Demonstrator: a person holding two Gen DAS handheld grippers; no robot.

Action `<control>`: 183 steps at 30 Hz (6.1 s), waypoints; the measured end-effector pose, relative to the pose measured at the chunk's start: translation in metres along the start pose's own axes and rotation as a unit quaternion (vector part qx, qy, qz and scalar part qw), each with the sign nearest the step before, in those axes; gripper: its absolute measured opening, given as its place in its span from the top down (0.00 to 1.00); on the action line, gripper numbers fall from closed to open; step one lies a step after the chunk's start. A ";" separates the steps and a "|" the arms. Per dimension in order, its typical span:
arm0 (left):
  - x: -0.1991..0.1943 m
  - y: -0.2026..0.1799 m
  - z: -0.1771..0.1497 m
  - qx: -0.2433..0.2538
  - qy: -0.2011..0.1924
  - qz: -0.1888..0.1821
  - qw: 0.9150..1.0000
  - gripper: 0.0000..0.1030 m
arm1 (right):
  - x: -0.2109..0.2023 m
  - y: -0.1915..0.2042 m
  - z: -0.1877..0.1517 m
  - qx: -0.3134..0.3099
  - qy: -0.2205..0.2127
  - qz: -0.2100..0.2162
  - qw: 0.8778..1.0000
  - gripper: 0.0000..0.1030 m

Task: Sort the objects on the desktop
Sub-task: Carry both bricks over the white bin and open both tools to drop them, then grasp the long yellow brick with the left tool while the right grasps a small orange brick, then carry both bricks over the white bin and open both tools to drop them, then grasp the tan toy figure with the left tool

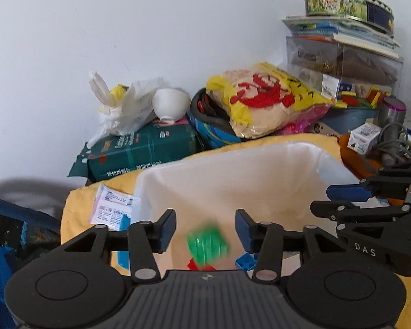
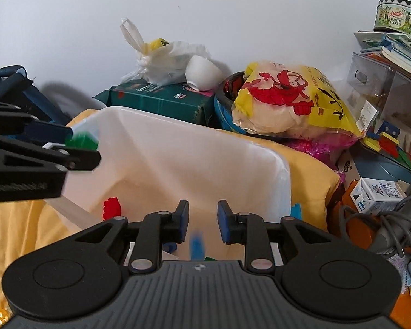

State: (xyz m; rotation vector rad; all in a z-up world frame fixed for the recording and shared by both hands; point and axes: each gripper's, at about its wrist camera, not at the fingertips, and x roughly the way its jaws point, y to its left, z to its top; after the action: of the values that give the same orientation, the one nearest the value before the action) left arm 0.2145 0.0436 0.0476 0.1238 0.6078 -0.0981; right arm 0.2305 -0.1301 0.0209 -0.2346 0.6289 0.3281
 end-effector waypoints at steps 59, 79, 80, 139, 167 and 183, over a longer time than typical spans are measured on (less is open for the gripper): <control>-0.097 -0.022 -0.229 0.027 0.150 -0.104 0.983 0.74 | -0.110 0.101 -0.186 -0.094 0.050 0.051 0.993 0.72; -0.100 -0.025 -0.228 0.033 0.143 -0.087 0.985 0.72 | -0.074 0.123 -0.170 -0.256 0.057 0.100 0.960 0.83; -0.100 -0.026 -0.229 0.035 0.143 -0.085 0.985 0.72 | -0.078 0.121 -0.170 -0.247 0.068 0.099 0.961 0.83; -0.056 -0.010 -0.089 0.035 -0.008 -0.016 0.999 0.42 | -0.067 0.017 -0.042 -0.040 -0.069 -0.001 0.997 0.71; -0.047 -0.024 -0.194 0.176 0.121 -0.048 0.976 0.73 | -0.094 0.040 -0.158 -0.003 0.056 0.068 0.996 0.71; -0.097 -0.024 -0.217 -0.055 0.186 -0.141 0.971 0.73 | -0.072 0.081 -0.167 -0.213 0.037 0.074 0.974 0.63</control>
State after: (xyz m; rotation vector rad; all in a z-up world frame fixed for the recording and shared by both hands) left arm 0.0101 0.0569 -0.0757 -0.0559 1.0034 -0.3204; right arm 0.0567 -0.1235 -0.0758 -0.6150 0.6472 0.5996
